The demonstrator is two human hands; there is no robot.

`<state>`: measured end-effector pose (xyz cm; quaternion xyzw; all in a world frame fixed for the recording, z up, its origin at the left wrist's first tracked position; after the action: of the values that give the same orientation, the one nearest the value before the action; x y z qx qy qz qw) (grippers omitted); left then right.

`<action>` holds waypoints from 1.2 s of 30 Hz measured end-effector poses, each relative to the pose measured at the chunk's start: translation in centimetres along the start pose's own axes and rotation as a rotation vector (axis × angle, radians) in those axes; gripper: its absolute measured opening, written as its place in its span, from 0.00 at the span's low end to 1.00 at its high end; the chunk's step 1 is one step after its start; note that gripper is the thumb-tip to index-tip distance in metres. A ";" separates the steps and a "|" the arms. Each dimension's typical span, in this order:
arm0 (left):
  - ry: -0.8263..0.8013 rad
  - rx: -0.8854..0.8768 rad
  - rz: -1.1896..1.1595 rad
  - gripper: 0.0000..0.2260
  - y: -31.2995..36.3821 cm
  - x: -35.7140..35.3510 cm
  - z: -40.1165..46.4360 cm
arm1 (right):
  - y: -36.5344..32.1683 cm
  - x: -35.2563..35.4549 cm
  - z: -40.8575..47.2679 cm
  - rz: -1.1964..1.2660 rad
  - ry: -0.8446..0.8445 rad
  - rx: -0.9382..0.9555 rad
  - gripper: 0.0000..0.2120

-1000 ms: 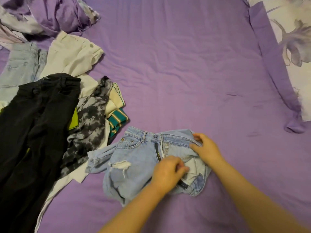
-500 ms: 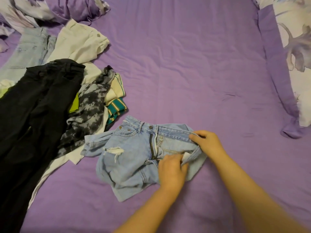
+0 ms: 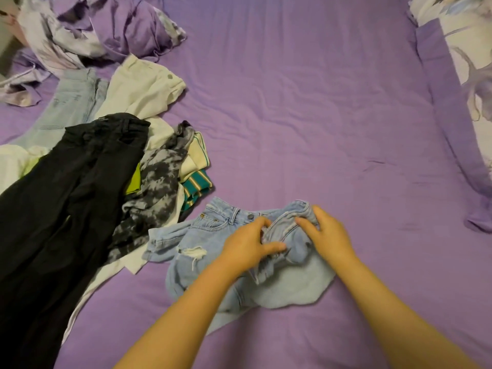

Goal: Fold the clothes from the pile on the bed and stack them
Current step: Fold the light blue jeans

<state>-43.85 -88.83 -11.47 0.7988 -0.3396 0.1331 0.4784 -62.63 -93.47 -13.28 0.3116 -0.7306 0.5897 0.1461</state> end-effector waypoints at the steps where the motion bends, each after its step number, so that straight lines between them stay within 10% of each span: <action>1: -0.095 -0.003 -0.041 0.13 -0.5 0.7 0.1 | 0.0 0.0 0.2 -0.024 0.038 -0.013 0.07; 9: 0.152 0.071 -0.329 0.16 -4.3 4.0 4.0 | -0.3 -0.9 1.9 -0.113 0.139 -0.285 0.21; 13: 0.056 0.070 -0.232 0.19 -5.4 2.6 6.6 | -2.1 -2.6 0.9 -0.575 0.233 0.154 0.21; 15: 0.019 0.093 -0.192 0.16 -5.9 1.6 7.4 | -2.5 -5.1 -0.2 -0.636 0.101 0.366 0.19; 18: 0.015 0.144 -0.373 0.08 -6.6 0.9 7.4 | -0.9 -8.2 -1.3 -0.675 -0.295 0.158 0.24; 23: -0.120 0.078 -0.287 0.04 -8.9 1.5 4.6 | 2.3 -8.8 -1.7 -0.774 -0.334 0.077 0.27; 28: -0.104 -0.028 -0.223 0.06 -10.0 -0.7 1.5 | -0.2 -9.6 -3.2 -0.514 -0.026 0.117 0.17; 32: -0.007 0.020 -0.221 0.06 -10.5 -2.5 0.1 | -0.4 -11.4 -4.5 -0.153 -0.198 -0.212 0.21; 36: 0.111 -0.018 -0.151 0.10 -10.0 -3.1 -0.3 | 0.4 -11.7 -4.8 -0.040 -0.009 -0.337 0.05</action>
<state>-39.36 -84.17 -19.72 0.8092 -0.2523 0.1378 0.5124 -54.67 -85.55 -19.17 0.3002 -0.8133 0.4544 0.2047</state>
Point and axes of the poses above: each hand's wrist, its own z-axis towards the middle knuckle, its own x-axis out of the back of the hand, y = z × x, the point moved 1 cm from there along z, towards the middle knuckle, and after that the axes turned 2 degrees about -x, right-handed, at the moved point
